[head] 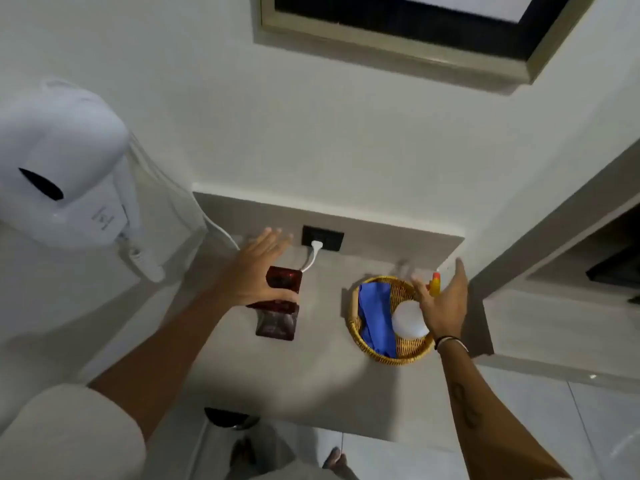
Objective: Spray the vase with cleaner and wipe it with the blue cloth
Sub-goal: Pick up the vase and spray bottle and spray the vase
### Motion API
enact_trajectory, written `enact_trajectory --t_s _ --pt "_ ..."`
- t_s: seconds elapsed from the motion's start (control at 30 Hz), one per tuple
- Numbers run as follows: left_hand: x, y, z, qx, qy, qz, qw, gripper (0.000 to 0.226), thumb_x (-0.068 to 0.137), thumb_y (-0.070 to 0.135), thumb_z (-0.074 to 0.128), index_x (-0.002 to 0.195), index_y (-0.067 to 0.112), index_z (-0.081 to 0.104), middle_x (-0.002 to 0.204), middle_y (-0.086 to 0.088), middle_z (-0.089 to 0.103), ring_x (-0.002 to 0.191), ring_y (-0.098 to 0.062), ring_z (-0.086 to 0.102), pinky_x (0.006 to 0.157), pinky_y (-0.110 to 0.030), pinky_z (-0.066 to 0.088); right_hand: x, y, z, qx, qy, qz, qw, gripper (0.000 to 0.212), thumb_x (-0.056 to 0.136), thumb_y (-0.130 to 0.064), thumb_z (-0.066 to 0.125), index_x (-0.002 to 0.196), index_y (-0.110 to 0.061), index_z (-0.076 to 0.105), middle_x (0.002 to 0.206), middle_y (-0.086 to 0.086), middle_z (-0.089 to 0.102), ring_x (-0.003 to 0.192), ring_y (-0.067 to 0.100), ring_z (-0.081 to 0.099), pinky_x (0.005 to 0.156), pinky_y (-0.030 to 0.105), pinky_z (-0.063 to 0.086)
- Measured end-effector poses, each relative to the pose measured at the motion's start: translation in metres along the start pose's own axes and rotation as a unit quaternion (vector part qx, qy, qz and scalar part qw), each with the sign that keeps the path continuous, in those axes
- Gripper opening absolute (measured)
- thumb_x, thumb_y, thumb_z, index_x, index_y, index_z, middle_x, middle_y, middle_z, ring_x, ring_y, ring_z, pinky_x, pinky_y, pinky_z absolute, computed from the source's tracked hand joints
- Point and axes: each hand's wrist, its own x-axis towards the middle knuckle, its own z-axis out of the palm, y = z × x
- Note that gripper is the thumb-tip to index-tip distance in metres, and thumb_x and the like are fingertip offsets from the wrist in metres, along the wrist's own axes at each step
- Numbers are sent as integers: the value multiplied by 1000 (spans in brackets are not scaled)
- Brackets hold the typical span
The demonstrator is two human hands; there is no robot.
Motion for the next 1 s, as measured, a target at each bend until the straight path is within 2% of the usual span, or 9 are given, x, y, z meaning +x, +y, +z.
enact_trajectory --t_s 0.1,0.23,0.37,0.5,0.6,0.7,0.77,0.9,1.0 --pt "-3 -6 12 -8 -91 0 996 146 55 104 62 169 22 23 179 -3 16 165 -28 8 131 -50 9 -14 17 6 85 -7 109 990 105 85 -51 85 167 -21 26 166 11 46 150 36 48 122 59 43" --pt "-4 -7 17 -31 -131 -12 991 146 49 96 73 165 19 32 168 -5 40 153 -29 37 124 -52 34 -24 24 21 98 -47 77 991 66 89 -23 86 147 -19 56 133 -9 66 116 22 68 109 56 57" --pt "-1 -5 19 -52 -119 -6 991 114 52 67 91 148 20 51 134 1 60 121 -22 56 105 -47 51 -19 25 30 82 -24 64 994 50 97 -11 75 145 -11 60 141 6 68 124 28 66 114 54 53" --pt "-3 -5 23 -102 -86 -9 991 94 51 48 98 132 25 56 117 8 57 106 -17 57 93 -44 56 -14 25 33 77 2 78 994 48 101 -18 72 146 -12 58 137 13 71 126 36 68 115 52 52" --pt "-13 -18 28 -168 -57 -22 984 102 51 42 99 140 27 51 128 5 57 115 -18 58 98 -37 54 -12 22 28 74 39 59 995 53 100 -25 73 150 -16 56 125 12 77 115 25 72 107 38 53" --pt "-29 -34 34 -243 -56 -41 968 106 53 35 99 143 38 44 138 9 56 124 -10 56 102 -21 47 -16 14 15 60 69 -2 996 53 99 -41 73 145 -18 61 112 -1 77 94 -11 66 92 3 48" --pt "-40 -41 40 -271 -61 -56 959 107 54 29 100 144 43 43 141 15 56 129 -4 56 105 -19 45 -31 1 3 88 82 -31 992 50 98 -53 69 139 -24 65 104 -16 70 91 -27 62 80 -7 46" --pt "-52 -53 50 -316 -47 -72 945 110 55 23 97 141 62 41 137 40 51 132 12 50 100 -5 41 -80 -36 -13 196 -6 -28 980 41 102 -40 70 137 -57 58 111 -20 76 100 -6 72 81 3 56" --pt "-56 -66 58 -336 -53 -83 937 111 54 27 94 140 70 38 135 48 49 131 15 49 99 -3 41 -122 -54 3 192 -147 -4 970 39 98 -52 68 135 -41 67 108 -29 74 96 -9 71 80 12 61"
